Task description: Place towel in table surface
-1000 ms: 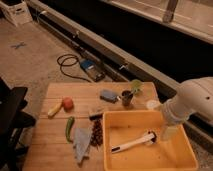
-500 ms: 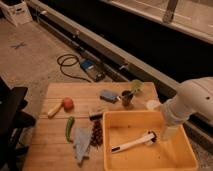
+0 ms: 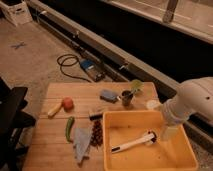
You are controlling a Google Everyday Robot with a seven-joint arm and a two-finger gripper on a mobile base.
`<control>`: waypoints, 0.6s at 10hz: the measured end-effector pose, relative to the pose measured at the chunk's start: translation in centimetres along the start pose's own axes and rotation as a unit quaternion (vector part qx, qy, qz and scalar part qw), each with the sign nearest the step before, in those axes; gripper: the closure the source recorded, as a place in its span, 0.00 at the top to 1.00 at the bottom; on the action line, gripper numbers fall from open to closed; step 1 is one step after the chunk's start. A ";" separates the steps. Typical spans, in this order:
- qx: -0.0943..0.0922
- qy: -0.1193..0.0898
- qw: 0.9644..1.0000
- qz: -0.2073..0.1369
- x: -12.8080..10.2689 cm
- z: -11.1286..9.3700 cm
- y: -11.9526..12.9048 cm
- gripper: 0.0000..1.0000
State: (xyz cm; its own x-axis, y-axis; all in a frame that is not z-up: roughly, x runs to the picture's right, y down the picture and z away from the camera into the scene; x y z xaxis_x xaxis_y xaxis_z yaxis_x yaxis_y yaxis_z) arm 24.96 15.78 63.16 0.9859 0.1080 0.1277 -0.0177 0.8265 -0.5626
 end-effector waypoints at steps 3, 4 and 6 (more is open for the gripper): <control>0.004 0.006 1.000 -0.007 -0.1 0.0 0.0 0.80; 0.014 0.012 0.999 -0.027 -0.8 -0.5 -0.5 0.80; 0.027 0.016 0.997 -0.073 -3.8 -1.2 -1.4 0.80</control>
State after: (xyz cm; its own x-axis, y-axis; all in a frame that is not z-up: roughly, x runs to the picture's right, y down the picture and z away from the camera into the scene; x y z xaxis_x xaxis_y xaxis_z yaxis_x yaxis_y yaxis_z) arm 21.39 13.56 62.42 0.9835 -0.0326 0.1781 0.1181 0.8613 -0.4943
